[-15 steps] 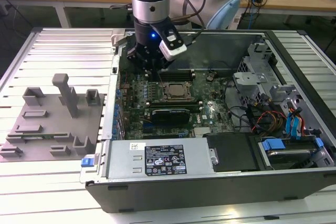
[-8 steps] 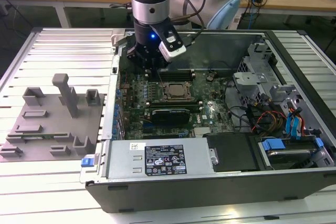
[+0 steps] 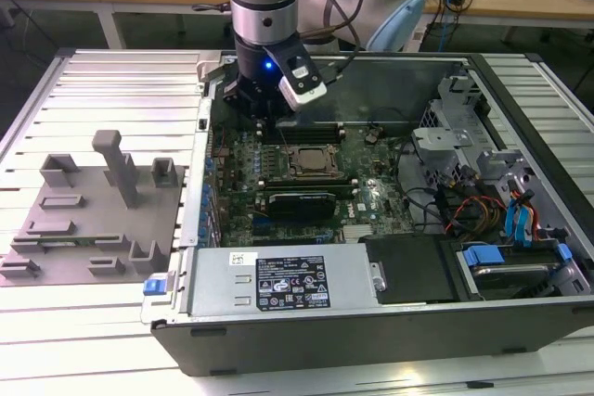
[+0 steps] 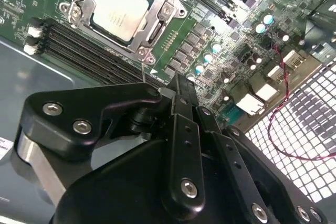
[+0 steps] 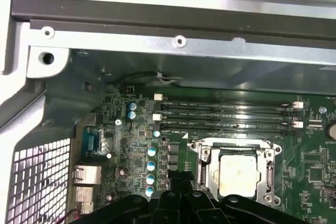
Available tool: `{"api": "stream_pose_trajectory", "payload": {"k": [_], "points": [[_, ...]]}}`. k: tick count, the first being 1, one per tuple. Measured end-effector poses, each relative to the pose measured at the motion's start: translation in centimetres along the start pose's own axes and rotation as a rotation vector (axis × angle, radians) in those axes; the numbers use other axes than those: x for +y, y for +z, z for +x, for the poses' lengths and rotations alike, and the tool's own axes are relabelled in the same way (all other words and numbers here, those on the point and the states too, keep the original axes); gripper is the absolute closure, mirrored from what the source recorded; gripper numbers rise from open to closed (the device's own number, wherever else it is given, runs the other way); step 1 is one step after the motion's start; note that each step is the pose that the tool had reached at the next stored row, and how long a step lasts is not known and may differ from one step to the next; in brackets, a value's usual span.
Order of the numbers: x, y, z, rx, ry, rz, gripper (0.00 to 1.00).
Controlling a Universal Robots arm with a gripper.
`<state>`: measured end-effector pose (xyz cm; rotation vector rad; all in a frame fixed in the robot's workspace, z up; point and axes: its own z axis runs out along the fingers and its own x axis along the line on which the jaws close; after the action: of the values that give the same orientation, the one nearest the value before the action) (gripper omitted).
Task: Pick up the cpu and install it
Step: 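Install the first cpu locking lever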
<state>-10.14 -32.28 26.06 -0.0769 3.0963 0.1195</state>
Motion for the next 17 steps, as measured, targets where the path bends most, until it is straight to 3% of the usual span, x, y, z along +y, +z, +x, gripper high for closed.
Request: {"api": "stream_pose_trajectory", "payload": {"k": [2,4,5,6,9,10,12,14,17], "points": [[0.01,0.06,0.29,-0.0003,0.000,-0.0047,0.89],[0.02,0.08,0.43,-0.0030,0.002,-0.0427,0.89],[0.02,0.08,0.44,-0.0039,0.002,-0.0552,0.89],[0.02,0.09,0.48,-0.0055,0.003,-0.0819,0.89],[0.02,0.11,0.52,-0.0071,0.004,-0.1061,0.89],[0.02,0.12,0.53,-0.0081,0.005,-0.1202,0.89],[0.02,0.13,0.53,-0.0106,0.006,-0.1590,0.89],[0.02,0.14,0.51,-0.0106,0.006,-0.1615,0.89],[-0.02,0.18,-0.09,-0.0105,0.006,-0.1616,0.89]]}}
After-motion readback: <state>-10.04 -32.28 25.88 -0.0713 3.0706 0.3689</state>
